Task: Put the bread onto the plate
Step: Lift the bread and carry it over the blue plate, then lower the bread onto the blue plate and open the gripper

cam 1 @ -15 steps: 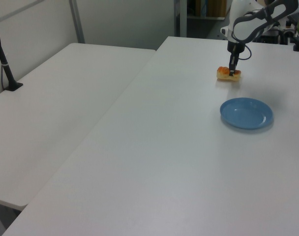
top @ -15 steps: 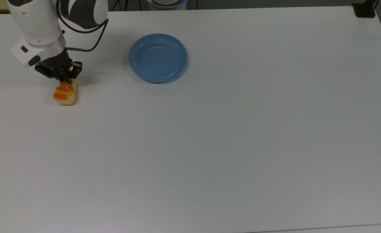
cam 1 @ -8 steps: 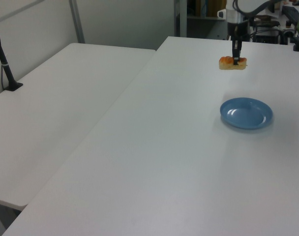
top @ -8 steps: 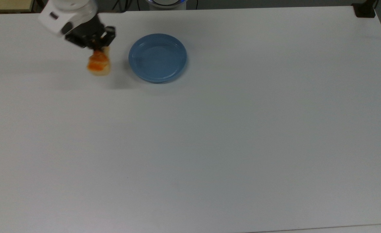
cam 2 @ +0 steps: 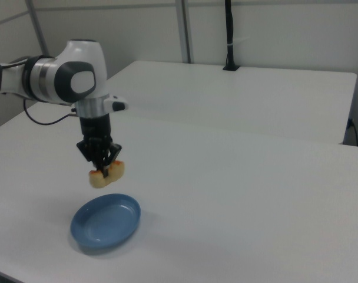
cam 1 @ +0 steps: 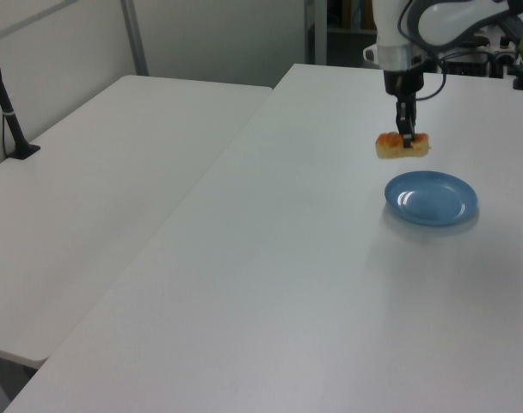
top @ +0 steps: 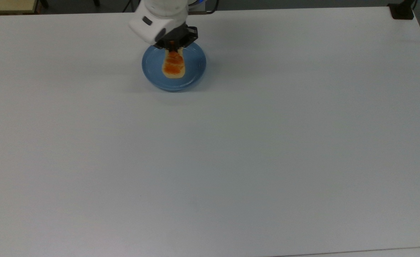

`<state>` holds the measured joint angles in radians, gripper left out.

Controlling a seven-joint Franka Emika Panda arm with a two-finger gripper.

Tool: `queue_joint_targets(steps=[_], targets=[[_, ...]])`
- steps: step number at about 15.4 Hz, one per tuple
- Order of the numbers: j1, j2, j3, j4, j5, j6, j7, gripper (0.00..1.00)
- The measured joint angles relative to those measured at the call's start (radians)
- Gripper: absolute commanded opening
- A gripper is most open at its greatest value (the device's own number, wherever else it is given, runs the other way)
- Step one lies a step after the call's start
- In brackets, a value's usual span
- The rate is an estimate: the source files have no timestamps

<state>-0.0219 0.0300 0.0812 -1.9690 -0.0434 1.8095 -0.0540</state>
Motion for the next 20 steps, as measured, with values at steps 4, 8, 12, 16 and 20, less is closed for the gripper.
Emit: queue_joint_targets(steps=[4, 8, 12, 16, 20], targets=[[0.0, 0.0, 0.041, -0.096, -0.008, -0.005, 0.025, 0.08], [-0.02, 0.0, 0.04, -0.138, -0.059, -0.005, 0.025, 0.08], [-0.038, 0.0, 0.04, -0.166, -0.088, 0.0, 0.025, 0.19], [-0.04, 0.004, 0.04, -0.186, -0.093, 0.016, 0.025, 0.98], [-0.046, 0.009, 0.04, -0.188, -0.105, 0.016, 0.025, 1.0]])
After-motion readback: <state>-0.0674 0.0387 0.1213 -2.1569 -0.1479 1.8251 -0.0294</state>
